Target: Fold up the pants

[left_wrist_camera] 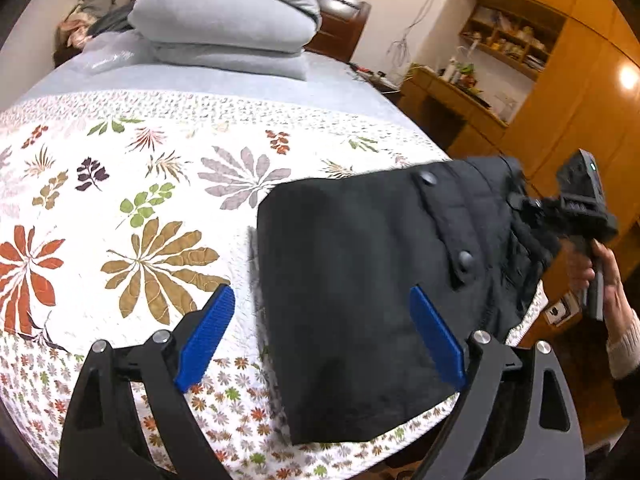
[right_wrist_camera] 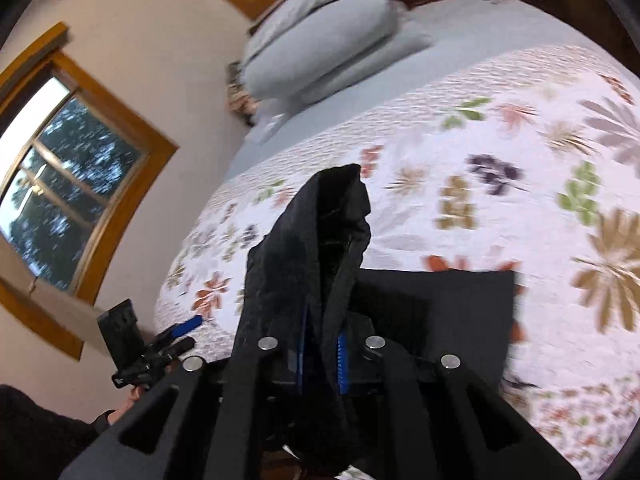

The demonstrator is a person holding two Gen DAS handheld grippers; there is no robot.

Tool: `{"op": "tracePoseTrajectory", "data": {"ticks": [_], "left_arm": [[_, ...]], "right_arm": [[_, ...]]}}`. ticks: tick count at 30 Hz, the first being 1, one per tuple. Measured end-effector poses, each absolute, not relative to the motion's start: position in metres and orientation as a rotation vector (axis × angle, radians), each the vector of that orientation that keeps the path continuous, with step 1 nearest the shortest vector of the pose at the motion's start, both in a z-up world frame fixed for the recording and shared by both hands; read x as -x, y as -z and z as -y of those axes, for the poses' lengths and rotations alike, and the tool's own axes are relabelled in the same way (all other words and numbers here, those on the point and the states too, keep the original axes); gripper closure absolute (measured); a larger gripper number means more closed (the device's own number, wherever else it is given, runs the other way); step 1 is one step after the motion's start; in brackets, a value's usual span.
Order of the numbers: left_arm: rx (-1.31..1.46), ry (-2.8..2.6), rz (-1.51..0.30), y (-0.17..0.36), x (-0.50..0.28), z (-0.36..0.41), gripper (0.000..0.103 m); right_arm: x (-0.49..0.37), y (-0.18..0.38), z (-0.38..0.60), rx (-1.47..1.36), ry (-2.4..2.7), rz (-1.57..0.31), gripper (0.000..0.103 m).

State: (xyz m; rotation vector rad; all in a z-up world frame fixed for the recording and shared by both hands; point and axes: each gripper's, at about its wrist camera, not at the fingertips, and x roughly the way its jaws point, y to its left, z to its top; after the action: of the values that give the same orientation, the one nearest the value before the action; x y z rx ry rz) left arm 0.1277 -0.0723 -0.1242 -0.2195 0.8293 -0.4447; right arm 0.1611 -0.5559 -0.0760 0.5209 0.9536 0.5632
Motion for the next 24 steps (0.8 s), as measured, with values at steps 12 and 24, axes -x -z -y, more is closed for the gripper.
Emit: {"op": "tracePoseTrajectory", "data": {"ticks": [12,24], "left_arm": [[0.108,0.378,-0.846,0.135,-0.154,0.11,0.014],[0.023,0.268,-0.933,0.178,-0.174,0.125,0.005]], "right_arm": [[-0.167,0.126,0.548,-0.531,-0.537,-1.05,0.091],[-0.145,0.127,0.567,-0.37,-0.339,-1.068,0.055]]}}
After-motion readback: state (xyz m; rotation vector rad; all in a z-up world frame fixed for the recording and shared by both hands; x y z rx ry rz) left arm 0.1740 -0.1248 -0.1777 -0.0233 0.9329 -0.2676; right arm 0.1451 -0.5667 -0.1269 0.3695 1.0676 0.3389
